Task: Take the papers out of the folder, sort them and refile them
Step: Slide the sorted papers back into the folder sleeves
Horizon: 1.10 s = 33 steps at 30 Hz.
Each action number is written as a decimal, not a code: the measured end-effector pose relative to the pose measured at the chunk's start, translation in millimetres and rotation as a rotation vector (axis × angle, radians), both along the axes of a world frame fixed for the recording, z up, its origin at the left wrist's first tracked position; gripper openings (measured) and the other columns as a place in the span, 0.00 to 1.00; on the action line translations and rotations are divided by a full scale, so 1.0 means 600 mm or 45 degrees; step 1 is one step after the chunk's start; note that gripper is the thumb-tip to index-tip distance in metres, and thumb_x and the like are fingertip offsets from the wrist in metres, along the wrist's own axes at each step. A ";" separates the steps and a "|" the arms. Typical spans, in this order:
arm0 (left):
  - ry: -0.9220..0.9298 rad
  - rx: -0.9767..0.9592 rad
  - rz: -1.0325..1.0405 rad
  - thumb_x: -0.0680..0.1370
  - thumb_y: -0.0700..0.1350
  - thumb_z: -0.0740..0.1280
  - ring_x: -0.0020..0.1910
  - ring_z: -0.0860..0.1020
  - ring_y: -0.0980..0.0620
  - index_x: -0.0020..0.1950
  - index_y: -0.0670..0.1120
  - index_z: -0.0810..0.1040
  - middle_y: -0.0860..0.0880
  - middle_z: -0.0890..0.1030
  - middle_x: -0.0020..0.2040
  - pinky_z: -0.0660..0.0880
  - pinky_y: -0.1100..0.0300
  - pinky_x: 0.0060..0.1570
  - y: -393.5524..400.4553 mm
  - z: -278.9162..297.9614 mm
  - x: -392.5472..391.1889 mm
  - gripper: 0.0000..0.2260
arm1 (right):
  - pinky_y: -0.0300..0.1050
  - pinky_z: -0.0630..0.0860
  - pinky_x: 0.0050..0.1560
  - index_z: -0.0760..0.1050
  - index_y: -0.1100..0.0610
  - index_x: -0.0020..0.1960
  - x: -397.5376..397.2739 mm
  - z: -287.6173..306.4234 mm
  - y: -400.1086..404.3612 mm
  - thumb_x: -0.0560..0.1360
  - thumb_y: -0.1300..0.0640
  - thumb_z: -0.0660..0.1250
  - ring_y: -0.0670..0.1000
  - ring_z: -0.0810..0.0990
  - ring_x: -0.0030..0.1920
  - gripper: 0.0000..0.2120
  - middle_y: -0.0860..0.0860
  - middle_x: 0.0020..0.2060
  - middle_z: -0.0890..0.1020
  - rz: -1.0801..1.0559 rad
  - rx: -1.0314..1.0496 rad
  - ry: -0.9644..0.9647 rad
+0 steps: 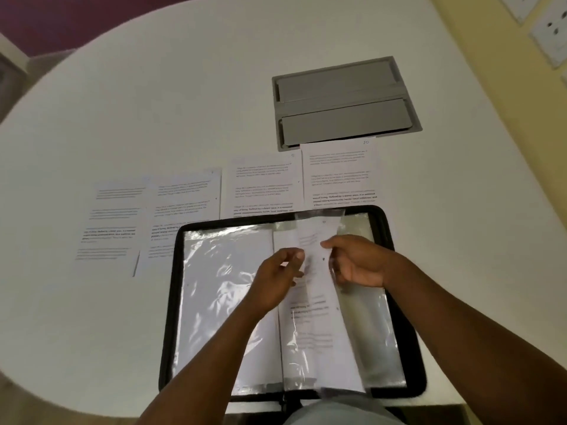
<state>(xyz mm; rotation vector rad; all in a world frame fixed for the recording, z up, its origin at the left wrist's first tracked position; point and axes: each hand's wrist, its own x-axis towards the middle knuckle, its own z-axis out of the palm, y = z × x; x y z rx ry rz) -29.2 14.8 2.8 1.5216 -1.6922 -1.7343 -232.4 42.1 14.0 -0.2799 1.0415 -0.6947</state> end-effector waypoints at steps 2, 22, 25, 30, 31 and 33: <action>0.095 0.101 0.073 0.74 0.65 0.64 0.52 0.82 0.52 0.61 0.53 0.76 0.53 0.82 0.55 0.80 0.52 0.53 -0.001 0.025 0.033 0.22 | 0.53 0.80 0.46 0.73 0.62 0.66 0.042 0.011 -0.017 0.80 0.53 0.60 0.57 0.81 0.47 0.18 0.60 0.52 0.81 -0.012 -0.009 -0.040; -0.480 -0.012 0.422 0.74 0.41 0.72 0.45 0.80 0.47 0.58 0.44 0.78 0.44 0.83 0.49 0.78 0.53 0.47 -0.092 -0.040 0.348 0.13 | 0.50 0.51 0.77 0.56 0.52 0.78 0.310 -0.094 -0.017 0.80 0.42 0.58 0.52 0.48 0.78 0.30 0.51 0.79 0.50 1.032 -0.892 1.655; -0.687 -0.242 0.195 0.73 0.44 0.71 0.52 0.79 0.44 0.73 0.49 0.65 0.46 0.80 0.52 0.76 0.52 0.55 -0.089 -0.066 0.354 0.30 | 0.50 0.48 0.76 0.52 0.51 0.79 0.323 -0.113 -0.004 0.80 0.41 0.57 0.52 0.44 0.78 0.32 0.51 0.79 0.45 1.115 -0.932 1.799; -0.936 -0.445 -0.236 0.76 0.45 0.65 0.57 0.76 0.44 0.64 0.48 0.74 0.44 0.71 0.58 0.73 0.56 0.54 -0.079 -0.085 0.362 0.16 | 0.52 0.57 0.74 0.65 0.55 0.74 0.363 -0.125 0.005 0.78 0.43 0.62 0.57 0.58 0.76 0.28 0.56 0.76 0.60 0.945 -0.933 1.973; -0.937 -0.476 -0.208 0.76 0.46 0.65 0.55 0.75 0.45 0.62 0.48 0.76 0.45 0.71 0.57 0.74 0.57 0.52 -0.083 -0.086 0.368 0.14 | 0.53 0.64 0.70 0.72 0.56 0.69 0.373 -0.124 -0.001 0.75 0.44 0.65 0.59 0.67 0.72 0.26 0.57 0.72 0.69 0.862 -0.952 1.990; -0.882 -0.502 -0.056 0.77 0.48 0.65 0.54 0.75 0.47 0.61 0.48 0.77 0.47 0.72 0.56 0.74 0.57 0.51 -0.099 -0.087 0.390 0.14 | 0.51 0.75 0.60 0.78 0.57 0.59 0.396 -0.121 -0.021 0.71 0.47 0.70 0.58 0.79 0.60 0.21 0.56 0.60 0.80 0.671 -1.009 1.941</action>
